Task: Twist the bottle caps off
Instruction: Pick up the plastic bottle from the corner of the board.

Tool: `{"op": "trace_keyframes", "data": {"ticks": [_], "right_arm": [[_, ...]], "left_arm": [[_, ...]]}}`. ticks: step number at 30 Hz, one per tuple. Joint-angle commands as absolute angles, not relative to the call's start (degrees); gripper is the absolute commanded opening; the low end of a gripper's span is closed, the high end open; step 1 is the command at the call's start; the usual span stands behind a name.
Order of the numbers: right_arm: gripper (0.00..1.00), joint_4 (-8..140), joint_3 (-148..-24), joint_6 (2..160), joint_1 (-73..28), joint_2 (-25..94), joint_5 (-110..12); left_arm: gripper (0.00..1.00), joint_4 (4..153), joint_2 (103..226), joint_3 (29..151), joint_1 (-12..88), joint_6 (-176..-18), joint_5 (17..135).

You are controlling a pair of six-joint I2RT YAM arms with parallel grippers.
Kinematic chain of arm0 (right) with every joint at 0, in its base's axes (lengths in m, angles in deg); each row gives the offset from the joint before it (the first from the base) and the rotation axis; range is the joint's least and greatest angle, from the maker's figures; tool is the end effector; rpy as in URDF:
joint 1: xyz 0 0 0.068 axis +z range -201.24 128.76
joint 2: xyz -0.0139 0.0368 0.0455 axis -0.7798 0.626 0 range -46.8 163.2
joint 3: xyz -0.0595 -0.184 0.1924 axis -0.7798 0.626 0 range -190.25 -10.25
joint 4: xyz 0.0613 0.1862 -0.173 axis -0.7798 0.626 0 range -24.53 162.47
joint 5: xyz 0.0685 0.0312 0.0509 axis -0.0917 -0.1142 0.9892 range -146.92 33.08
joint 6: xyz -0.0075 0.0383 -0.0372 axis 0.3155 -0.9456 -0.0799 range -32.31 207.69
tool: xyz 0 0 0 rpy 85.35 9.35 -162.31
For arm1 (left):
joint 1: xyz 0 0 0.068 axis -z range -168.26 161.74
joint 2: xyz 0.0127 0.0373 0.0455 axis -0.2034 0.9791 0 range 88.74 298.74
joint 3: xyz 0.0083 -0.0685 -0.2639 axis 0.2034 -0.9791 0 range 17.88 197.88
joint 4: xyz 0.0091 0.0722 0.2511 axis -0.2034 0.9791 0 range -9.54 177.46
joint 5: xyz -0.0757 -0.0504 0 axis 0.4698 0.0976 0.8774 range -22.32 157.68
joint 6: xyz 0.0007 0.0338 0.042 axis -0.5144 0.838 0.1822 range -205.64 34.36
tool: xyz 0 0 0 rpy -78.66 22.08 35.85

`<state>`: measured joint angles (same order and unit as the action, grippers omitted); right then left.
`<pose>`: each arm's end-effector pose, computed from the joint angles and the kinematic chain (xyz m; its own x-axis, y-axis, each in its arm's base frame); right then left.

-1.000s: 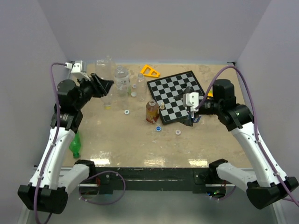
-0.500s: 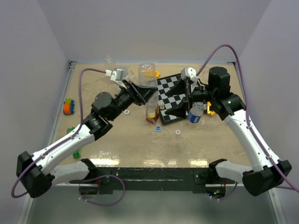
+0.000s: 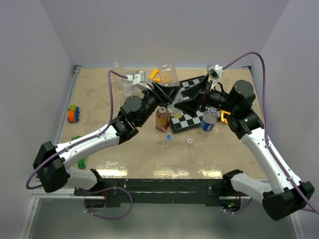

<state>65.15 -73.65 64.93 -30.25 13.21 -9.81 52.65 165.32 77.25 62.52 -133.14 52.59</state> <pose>0.2026 0.1057 0.4228 -0.3027 0.1659 -0.9385 -0.8777 0.3353 0.3423 0.2077 -0.2397 0.3751 -0.3536 -0.6926 -0.6287 0.4819 0.4412 -0.7570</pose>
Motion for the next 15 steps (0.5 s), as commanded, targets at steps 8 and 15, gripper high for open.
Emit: {"op": "trace_keyframes", "data": {"ticks": [8, 15], "right_arm": [[0.98, 63.19, -72.3, 64.84, -29.1, 13.58, -20.63], [0.98, 63.27, -73.09, 65.19, -28.48, 15.87, -17.29]], "left_arm": [[0.09, 43.81, 164.33, 79.93, 64.12, -135.65, 47.91], [0.09, 43.55, 165.29, 80.89, 64.12, -136.62, 48.52]]}}
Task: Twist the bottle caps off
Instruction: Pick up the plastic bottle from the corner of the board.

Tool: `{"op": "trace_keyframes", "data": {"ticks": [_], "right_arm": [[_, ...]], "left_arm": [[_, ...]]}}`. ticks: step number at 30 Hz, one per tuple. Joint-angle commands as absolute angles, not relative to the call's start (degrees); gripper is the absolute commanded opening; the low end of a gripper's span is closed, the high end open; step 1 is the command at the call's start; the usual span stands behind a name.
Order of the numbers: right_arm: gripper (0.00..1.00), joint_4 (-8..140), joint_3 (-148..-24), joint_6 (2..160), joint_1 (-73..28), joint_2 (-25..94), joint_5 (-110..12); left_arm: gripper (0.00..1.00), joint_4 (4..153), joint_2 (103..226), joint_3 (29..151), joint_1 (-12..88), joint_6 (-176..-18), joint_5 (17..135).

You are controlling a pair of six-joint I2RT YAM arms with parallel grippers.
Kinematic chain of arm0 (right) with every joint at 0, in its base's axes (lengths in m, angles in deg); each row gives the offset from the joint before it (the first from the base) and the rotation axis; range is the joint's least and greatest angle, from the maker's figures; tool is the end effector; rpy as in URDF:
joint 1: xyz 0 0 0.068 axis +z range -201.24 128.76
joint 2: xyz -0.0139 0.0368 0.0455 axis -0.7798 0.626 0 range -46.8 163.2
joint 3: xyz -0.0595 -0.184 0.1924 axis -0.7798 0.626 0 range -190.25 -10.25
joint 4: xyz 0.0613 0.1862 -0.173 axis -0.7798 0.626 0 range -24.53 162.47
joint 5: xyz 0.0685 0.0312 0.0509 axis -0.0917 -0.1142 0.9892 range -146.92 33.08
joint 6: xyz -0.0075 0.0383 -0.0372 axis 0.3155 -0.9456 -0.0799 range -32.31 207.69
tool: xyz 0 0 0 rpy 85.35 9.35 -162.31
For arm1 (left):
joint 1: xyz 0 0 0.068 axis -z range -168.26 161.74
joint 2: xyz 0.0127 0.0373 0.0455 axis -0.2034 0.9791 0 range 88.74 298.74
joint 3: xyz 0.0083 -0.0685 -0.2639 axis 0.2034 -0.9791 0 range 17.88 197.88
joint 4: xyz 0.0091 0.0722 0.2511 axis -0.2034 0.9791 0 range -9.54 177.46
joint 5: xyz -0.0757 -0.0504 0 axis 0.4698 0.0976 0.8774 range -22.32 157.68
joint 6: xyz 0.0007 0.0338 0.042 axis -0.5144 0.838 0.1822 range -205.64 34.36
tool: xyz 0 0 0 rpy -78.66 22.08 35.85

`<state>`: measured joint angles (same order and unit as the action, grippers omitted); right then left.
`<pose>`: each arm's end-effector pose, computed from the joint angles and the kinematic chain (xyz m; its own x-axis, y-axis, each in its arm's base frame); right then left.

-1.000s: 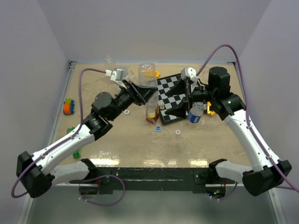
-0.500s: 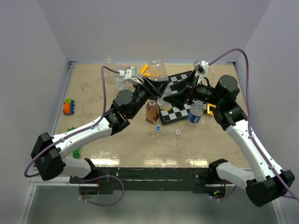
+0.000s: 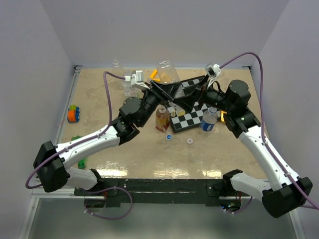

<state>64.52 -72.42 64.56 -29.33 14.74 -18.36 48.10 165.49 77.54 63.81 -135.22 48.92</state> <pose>0.2146 0.1102 0.4110 -0.3182 0.2031 -0.9260 -0.8101 0.4491 0.3769 0.2029 -0.2416 0.3842 -0.3185 -0.7641 -0.5610 0.4840 0.3778 -0.7893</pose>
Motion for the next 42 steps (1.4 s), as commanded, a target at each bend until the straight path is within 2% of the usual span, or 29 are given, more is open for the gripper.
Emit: {"op": "trace_keyframes", "data": {"ticks": [1, 5, 7, 10, 12, 14, 16, 19, 21, 25, 27, 35, 42], "right_arm": [[0.98, 63.36, -73.27, 65.19, -28.22, 16.22, -17.02], [0.96, 64.06, -73.62, 65.72, -27.6, 16.84, -16.84], [0.92, 64.15, -73.8, 66.07, -27.69, 16.75, -17.28], [0.75, 63.71, -73.97, 66.25, -27.6, 16.49, -17.29], [0.58, 63.71, -74.41, 66.77, -27.6, 16.31, -17.11], [0.41, 63.89, -74.94, 67.73, -27.6, 16.05, -17.37], [0.26, 64.33, -75.12, 68.96, -27.69, 15.61, -17.63], [0.11, 64.68, -74.68, 71.07, -27.95, 14.38, -18.17], [0.06, 65.38, -73.98, 74.32, -28.13, 13.24, -18.6], [0.0, 69.41, -73.8, 82.57, -28.74, 11.22, -16.33], [0.0, 72.05, -73.89, 87.05, -28.92, 10.34, -15.01], [0.0, 90.05, -76.6, 112.27, -29.71, 10.06, -11.48], [0.0, 110.27, -78.63, 137.67, -29.71, 10.51, -20.0]], "left_arm": [[0.08, 43.55, 165.64, 81.33, 64.12, -136.62, 48.61], [0.09, 43.38, 166.96, 82.92, 64.12, -136.26, 48.79], [0.09, 43.28, 167.58, 83.27, 64.12, -136.35, 49.22], [0.1, 43.28, 168.02, 83.27, 64.21, -136.79, 50.01], [0.12, 43.11, 168.02, 82.92, 64.12, -136.62, 50.63], [0.21, 41.45, 167.76, 81.78, 64.21, -135.83, 52.03], [0.35, 40.91, 167.23, 81.08, 64.12, -135.13, 53.61], [0.57, 41.0, 164.87, 79.5, 64.03, -132.93, 54.5], [0.72, 42.66, 162.85, 78.53, 63.95, -130.83, 55.2], [0.89, 48.81, 157.14, 76.94, 62.63, -125.82, 58.18], [1.0, 53.89, 153.36, 76.77, 61.93, -122.39, 60.29], [1.0, 83.93, 134.9, 77.02, 61.48, -109.55, 63.81], [1.0, 103.56, 132.33, 83.61, 61.48, -107.53, 73.03]]}}
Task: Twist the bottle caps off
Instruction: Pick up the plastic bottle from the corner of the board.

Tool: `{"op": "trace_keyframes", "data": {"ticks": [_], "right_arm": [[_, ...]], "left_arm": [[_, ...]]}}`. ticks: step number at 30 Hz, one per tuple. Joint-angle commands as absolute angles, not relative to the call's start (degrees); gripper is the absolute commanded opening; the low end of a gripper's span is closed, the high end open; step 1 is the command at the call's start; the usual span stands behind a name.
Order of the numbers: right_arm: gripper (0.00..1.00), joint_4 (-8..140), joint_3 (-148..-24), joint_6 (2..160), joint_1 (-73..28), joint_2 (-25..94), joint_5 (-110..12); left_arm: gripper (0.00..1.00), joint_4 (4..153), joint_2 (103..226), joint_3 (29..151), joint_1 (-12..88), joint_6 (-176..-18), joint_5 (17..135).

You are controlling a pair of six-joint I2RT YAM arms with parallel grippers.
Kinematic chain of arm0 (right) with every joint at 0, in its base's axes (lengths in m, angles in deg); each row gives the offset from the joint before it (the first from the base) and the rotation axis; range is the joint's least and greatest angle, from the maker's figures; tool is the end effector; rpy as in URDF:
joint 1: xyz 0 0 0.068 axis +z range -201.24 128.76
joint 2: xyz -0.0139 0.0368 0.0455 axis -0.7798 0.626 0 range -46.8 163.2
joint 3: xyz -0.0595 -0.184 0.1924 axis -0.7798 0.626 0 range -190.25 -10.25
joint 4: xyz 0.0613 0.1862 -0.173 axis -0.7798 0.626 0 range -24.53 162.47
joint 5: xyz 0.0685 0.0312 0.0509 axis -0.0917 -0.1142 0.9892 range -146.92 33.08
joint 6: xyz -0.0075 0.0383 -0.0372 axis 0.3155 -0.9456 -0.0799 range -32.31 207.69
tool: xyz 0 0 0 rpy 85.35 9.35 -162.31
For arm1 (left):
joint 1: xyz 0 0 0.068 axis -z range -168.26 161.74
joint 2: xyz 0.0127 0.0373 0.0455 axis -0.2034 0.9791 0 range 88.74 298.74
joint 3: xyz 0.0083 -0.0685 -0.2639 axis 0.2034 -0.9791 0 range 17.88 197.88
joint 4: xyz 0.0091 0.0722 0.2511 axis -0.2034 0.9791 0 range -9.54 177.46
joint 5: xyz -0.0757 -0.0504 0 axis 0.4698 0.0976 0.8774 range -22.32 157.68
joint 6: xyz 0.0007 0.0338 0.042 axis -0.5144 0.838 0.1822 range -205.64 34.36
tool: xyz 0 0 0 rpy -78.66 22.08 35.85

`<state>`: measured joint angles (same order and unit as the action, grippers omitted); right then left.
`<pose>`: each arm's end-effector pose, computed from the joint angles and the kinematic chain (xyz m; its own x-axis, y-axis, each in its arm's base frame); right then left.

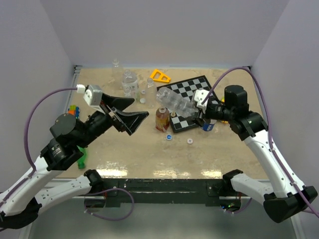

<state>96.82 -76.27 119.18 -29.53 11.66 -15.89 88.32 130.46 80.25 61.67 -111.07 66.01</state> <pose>0.1857 0.0990 0.3895 0.1178 -0.3772 -0.9186 -0.9097 0.3300 -0.2521 0.0896 -0.1048 0.4560 -0.1919 -0.4387 -0.8779 0.7356 0.5279 -0.4246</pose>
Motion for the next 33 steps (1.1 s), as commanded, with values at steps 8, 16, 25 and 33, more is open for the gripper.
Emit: {"op": "trace_keyframes", "data": {"ticks": [8, 16, 25, 33], "right_arm": [[0.0, 122.77, -75.21, 156.41, -29.53, 9.28, -23.35], [0.0, 121.55, -70.64, 162.22, -27.6, 6.3, -24.76], [0.0, 119.88, -71.69, 162.22, -25.67, 5.15, -24.49], [0.0, 118.21, -70.11, 161.87, -25.14, 4.97, -24.32]], "left_arm": [[1.0, 105.07, 140.67, 87.04, 61.48, -104.71, 82.78], [1.0, 108.41, 155.7, 94.34, 61.4, -102.34, 91.66], [0.99, 106.65, 167.75, 96.71, 61.48, -102.34, 102.65], [0.84, 107.09, 174.17, 98.12, 62.01, -100.41, 107.93]]}}
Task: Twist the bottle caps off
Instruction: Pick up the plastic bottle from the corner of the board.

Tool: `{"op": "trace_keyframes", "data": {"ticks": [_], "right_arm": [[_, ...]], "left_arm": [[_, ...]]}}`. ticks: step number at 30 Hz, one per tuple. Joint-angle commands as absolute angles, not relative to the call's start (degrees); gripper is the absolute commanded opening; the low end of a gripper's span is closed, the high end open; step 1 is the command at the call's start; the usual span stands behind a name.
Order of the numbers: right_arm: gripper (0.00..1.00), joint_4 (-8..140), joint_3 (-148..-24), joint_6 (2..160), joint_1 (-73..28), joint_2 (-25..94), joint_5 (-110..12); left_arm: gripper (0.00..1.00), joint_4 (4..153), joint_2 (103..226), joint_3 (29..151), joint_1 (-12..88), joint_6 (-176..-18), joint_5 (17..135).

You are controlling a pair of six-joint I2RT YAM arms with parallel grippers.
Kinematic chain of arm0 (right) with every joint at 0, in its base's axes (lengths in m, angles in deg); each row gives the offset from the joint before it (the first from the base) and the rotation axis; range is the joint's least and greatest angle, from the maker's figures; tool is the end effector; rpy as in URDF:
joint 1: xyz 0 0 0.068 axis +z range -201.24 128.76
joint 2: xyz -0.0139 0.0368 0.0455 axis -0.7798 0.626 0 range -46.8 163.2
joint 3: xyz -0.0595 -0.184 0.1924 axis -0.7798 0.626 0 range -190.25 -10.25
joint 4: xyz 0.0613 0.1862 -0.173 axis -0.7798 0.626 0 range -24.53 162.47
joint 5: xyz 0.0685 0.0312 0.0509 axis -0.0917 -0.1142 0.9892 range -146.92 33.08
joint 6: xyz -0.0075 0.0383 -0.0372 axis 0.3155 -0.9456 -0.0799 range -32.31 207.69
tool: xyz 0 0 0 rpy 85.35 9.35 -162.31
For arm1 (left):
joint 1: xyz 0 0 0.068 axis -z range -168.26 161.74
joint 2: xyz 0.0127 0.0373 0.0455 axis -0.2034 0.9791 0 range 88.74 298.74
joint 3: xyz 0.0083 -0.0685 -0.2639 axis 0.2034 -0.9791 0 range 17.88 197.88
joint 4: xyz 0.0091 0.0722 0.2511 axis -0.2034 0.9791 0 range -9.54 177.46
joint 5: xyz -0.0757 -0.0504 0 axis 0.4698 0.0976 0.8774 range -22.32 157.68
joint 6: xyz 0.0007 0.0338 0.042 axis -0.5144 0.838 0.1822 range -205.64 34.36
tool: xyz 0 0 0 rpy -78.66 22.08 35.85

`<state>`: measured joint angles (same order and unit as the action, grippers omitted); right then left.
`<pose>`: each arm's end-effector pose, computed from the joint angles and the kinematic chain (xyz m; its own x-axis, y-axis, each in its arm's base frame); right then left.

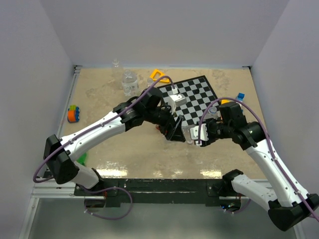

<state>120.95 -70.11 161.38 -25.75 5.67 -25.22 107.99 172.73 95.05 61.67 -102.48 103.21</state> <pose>0.1401 0.0875 0.3362 0.4669 -0.6819 -0.5630 -0.8365 -0.1342 -0.5312 0.1952 -0.2641 0.3484 -0.6175 0.3679 -0.6953 0.7865 0.2750 -0.5530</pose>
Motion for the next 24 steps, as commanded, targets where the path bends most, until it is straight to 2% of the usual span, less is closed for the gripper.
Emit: {"op": "trace_keyframes", "data": {"ticks": [1, 8, 9, 10, 12, 14, 16, 20, 23, 24], "right_arm": [[0.0, 118.12, -69.93, 161.87, -25.05, 5.06, -24.32], [0.0, 118.21, -69.49, 161.0, -22.69, 5.85, -24.84], [0.0, 117.94, -69.32, 160.56, -22.24, 5.85, -25.19], [0.0, 117.68, -69.31, 160.12, -21.8, 5.85, -25.46], [0.0, 117.59, -69.4, 159.68, -21.54, 5.76, -25.29], [0.01, 117.85, -69.67, 159.32, -21.45, 5.85, -24.85], [0.04, 118.03, -70.02, 158.89, -21.45, 5.85, -24.15], [0.16, 118.99, -71.33, 157.31, -21.45, 5.94, -22.04], [0.3, 119.52, -72.83, 155.11, -21.45, 5.85, -20.45], [0.41, 119.35, -73.18, 153.71, -21.54, 5.5, -19.93]], "left_arm": [[0.83, 107.27, 174.87, 98.21, 62.01, -100.14, 108.55], [0.68, 107.88, 178.13, 99.0, 62.1, -98.65, 110.4], [0.62, 107.88, 178.22, 99.0, 62.1, -98.39, 110.49], [0.45, 107.97, 178.3, 98.92, 62.1, -98.3, 110.22], [0.28, 108.15, 178.04, 98.48, 62.01, -98.03, 109.87], [0.0, 107.8, 177.25, 97.51, 62.01, -97.86, 110.22], [0.0, 107.01, 175.59, 95.67, 62.01, -97.86, 109.87], [0.0, 105.95, 172.42, 91.81, 62.01, -97.59, 109.26], [0.0, 103.85, 169.09, 87.68, 62.01, -96.98, 109.17], [0.0, 102.71, 167.6, 86.01, 62.01, -96.72, 108.65]]}}
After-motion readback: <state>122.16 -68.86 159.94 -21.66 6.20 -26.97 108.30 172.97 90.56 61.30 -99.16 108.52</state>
